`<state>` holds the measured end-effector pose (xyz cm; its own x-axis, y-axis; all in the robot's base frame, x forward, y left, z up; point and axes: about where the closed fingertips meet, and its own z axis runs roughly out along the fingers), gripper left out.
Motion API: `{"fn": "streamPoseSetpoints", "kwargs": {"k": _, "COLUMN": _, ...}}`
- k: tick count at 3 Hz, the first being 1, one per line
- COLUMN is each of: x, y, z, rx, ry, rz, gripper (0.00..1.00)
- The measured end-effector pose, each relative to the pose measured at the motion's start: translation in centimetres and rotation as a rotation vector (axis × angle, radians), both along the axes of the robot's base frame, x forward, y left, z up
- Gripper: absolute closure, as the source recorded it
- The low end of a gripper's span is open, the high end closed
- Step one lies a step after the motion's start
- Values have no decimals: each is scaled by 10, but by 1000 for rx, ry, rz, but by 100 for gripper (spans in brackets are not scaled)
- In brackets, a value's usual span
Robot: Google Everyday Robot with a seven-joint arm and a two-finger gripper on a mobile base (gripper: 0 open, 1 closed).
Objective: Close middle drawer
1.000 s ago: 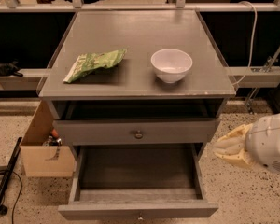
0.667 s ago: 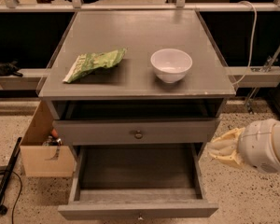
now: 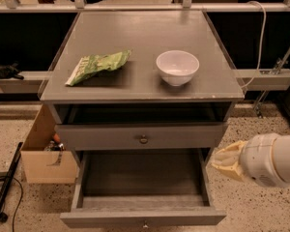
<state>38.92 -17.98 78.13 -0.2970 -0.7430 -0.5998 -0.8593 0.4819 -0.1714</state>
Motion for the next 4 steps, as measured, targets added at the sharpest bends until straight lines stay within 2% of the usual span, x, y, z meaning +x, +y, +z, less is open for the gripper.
{"fn": "streamPoseSetpoints", "kwargs": {"k": 1, "x": -4, "y": 6, "z": -57, "rx": 47, "ry": 93, "rz": -112, "gripper": 100}}
{"fn": "streamPoseSetpoints", "kwargs": {"k": 2, "x": -6, "y": 9, "z": -118, "rx": 63, "ry": 160, "rz": -206, "gripper": 100}}
{"fn": "streamPoseSetpoints", "kwargs": {"k": 3, "x": -6, "y": 9, "z": -118, "rx": 63, "ry": 160, "rz": -206, "gripper": 100}}
{"fn": "streamPoseSetpoints", "kwargs": {"k": 4, "x": -13, "y": 19, "z": -128, "rx": 72, "ry": 147, "rz": -157, "gripper": 100}}
